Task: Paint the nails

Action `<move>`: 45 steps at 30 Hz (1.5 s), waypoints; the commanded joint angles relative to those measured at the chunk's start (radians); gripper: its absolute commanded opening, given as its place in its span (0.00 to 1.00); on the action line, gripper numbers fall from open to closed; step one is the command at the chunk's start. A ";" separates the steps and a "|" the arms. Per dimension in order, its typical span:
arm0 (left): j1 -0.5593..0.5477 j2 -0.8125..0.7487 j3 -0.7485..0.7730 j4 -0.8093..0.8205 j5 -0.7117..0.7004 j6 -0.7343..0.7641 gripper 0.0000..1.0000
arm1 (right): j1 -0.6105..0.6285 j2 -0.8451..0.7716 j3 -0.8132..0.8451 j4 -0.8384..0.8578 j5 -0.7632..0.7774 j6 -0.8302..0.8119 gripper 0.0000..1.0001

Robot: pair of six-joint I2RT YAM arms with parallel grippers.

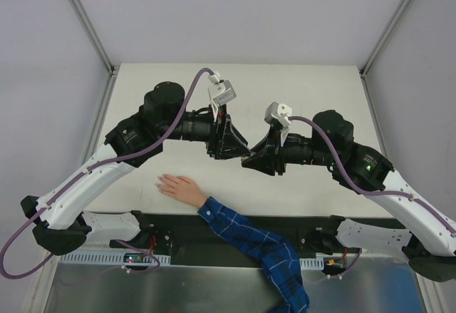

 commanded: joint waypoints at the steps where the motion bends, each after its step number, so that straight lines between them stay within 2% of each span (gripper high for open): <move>1: -0.010 0.025 0.064 -0.011 0.005 0.022 0.31 | 0.004 -0.027 0.026 0.036 0.025 -0.007 0.00; 3: -0.010 0.030 0.074 -0.014 -0.003 0.029 0.16 | 0.004 -0.029 0.023 0.033 0.033 -0.007 0.00; 4: -0.010 0.036 0.077 -0.016 -0.012 0.032 0.00 | 0.003 -0.032 0.017 0.027 0.042 -0.009 0.01; 6: -0.010 0.035 0.079 -0.022 -0.074 0.051 0.00 | 0.004 -0.038 0.010 0.010 0.100 -0.015 0.11; 7: -0.008 0.038 0.079 -0.028 -0.107 0.057 0.00 | 0.004 -0.049 0.003 -0.009 0.134 -0.014 0.30; 9: -0.008 0.041 0.071 -0.034 -0.229 0.081 0.00 | 0.003 -0.061 -0.030 -0.032 0.256 -0.001 0.57; 10: -0.008 0.052 0.070 -0.040 -0.271 0.092 0.00 | 0.003 -0.078 -0.042 -0.058 0.308 0.006 0.78; 12: -0.007 0.064 0.055 -0.040 -0.378 0.106 0.00 | 0.003 -0.101 -0.093 -0.088 0.495 0.049 0.87; 13: -0.005 0.087 0.048 -0.039 -0.477 0.112 0.00 | 0.003 -0.131 -0.118 -0.119 0.557 0.072 0.92; 14: 0.004 0.104 0.047 -0.037 -0.528 0.114 0.00 | 0.001 -0.150 -0.160 -0.133 0.673 0.124 0.93; 17: 0.050 0.189 0.038 0.010 -0.627 0.095 0.00 | 0.003 -0.239 -0.226 -0.216 0.828 0.209 0.95; 22: 0.111 0.436 0.074 0.116 -0.823 0.077 0.00 | 0.001 -0.432 -0.358 -0.266 0.823 0.357 0.94; 26: 0.165 0.730 0.227 0.182 -0.828 0.109 0.00 | 0.003 -0.556 -0.354 -0.340 0.862 0.391 0.93; 28: 0.174 0.823 0.322 0.182 -0.833 0.132 0.00 | 0.003 -0.581 -0.323 -0.374 0.904 0.391 0.93; 32: 0.182 0.985 0.404 0.205 -0.901 0.158 0.00 | 0.001 -0.630 -0.267 -0.466 0.961 0.390 0.93; 38: 0.194 1.032 0.398 0.240 -0.882 0.150 0.00 | 0.001 -0.687 -0.270 -0.484 1.005 0.401 0.93; 45: 0.199 1.052 0.346 0.253 -0.883 0.101 0.00 | 0.003 -0.669 -0.283 -0.460 1.007 0.394 0.93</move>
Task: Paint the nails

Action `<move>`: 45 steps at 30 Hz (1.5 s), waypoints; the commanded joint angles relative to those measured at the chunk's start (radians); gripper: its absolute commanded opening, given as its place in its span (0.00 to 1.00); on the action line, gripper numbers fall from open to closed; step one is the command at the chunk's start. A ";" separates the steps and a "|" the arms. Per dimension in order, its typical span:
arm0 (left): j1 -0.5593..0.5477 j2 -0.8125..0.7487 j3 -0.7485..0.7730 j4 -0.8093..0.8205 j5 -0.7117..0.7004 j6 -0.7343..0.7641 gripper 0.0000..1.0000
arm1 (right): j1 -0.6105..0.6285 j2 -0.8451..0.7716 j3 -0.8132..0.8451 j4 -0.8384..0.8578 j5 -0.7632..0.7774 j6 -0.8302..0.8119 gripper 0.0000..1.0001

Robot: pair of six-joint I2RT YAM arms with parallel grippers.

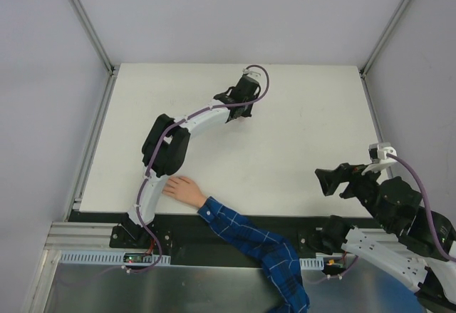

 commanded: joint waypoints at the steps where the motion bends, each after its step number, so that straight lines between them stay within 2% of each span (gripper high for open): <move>1: 0.011 -0.007 -0.007 0.045 -0.017 -0.031 0.00 | 0.001 0.026 0.006 0.016 0.021 0.005 0.93; 13: 0.030 0.012 -0.007 0.059 -0.020 -0.070 0.00 | 0.000 0.026 0.002 0.022 0.013 0.008 0.93; 21: 0.047 0.036 0.001 0.055 0.009 -0.082 0.11 | 0.001 0.007 0.000 0.015 0.027 0.012 0.93; 24: 0.047 0.029 -0.002 0.055 0.020 -0.074 0.22 | 0.001 0.013 0.000 0.011 0.023 0.014 0.93; 25: 0.047 0.024 -0.004 0.055 0.025 -0.071 0.34 | 0.001 0.017 0.000 0.011 0.021 0.017 0.93; 28: 0.047 -0.011 -0.022 0.052 0.052 -0.053 0.54 | 0.001 0.024 0.005 0.010 0.018 0.018 0.93; 29: 0.047 -0.025 -0.036 0.051 0.058 -0.047 0.57 | 0.000 0.029 0.011 0.010 0.018 0.018 0.93; 32: 0.047 -0.106 -0.071 0.043 0.077 -0.039 0.63 | 0.001 0.049 0.038 0.001 0.035 -0.009 0.93; 36: 0.047 -0.298 -0.125 0.005 0.132 -0.036 0.70 | 0.001 0.095 0.124 -0.062 0.098 -0.046 0.94; 39: 0.047 -0.462 -0.187 -0.023 0.224 -0.047 0.71 | 0.001 0.139 0.219 -0.145 0.200 -0.055 0.97; 41: 0.047 -0.549 -0.239 -0.038 0.340 -0.053 0.71 | 0.001 0.168 0.261 -0.192 0.255 -0.058 0.97; 45: 0.048 -0.820 -0.342 -0.061 0.491 -0.091 0.73 | 0.000 0.187 0.351 -0.216 0.308 -0.071 1.00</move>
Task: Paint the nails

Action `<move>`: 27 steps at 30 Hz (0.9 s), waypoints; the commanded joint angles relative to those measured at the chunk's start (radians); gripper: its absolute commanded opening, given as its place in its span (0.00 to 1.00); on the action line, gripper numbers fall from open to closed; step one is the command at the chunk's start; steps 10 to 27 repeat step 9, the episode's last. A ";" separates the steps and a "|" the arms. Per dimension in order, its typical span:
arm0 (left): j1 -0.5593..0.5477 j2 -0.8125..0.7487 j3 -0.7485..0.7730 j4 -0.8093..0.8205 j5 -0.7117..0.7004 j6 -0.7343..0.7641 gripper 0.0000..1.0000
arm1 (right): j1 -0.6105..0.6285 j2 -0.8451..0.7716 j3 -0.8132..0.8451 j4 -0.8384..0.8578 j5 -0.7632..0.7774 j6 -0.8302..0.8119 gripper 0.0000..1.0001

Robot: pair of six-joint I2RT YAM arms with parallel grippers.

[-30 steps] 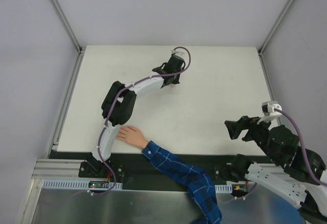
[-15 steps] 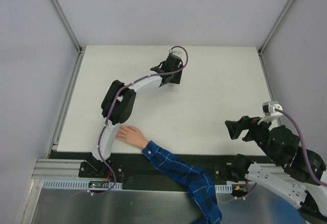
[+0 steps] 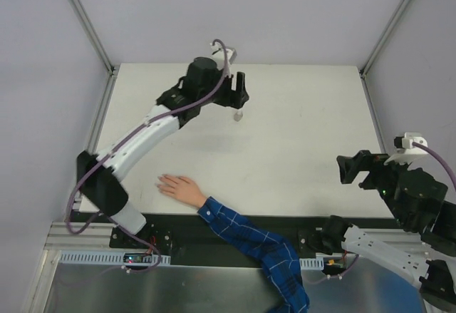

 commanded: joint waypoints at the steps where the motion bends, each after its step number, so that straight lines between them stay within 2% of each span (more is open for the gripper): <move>1: 0.005 -0.298 -0.101 -0.033 0.225 -0.037 0.74 | 0.000 0.024 0.110 -0.065 0.114 -0.048 1.00; 5: 0.005 -0.539 -0.216 -0.054 0.252 -0.060 0.77 | 0.000 0.028 0.138 -0.037 0.100 -0.081 0.96; 9: 0.005 -0.691 -0.280 -0.088 0.219 -0.072 0.80 | 0.001 0.050 0.160 -0.027 0.096 -0.092 0.96; 27: 0.005 -0.691 -0.280 -0.088 0.219 -0.072 0.80 | 0.001 0.050 0.160 -0.027 0.096 -0.092 0.96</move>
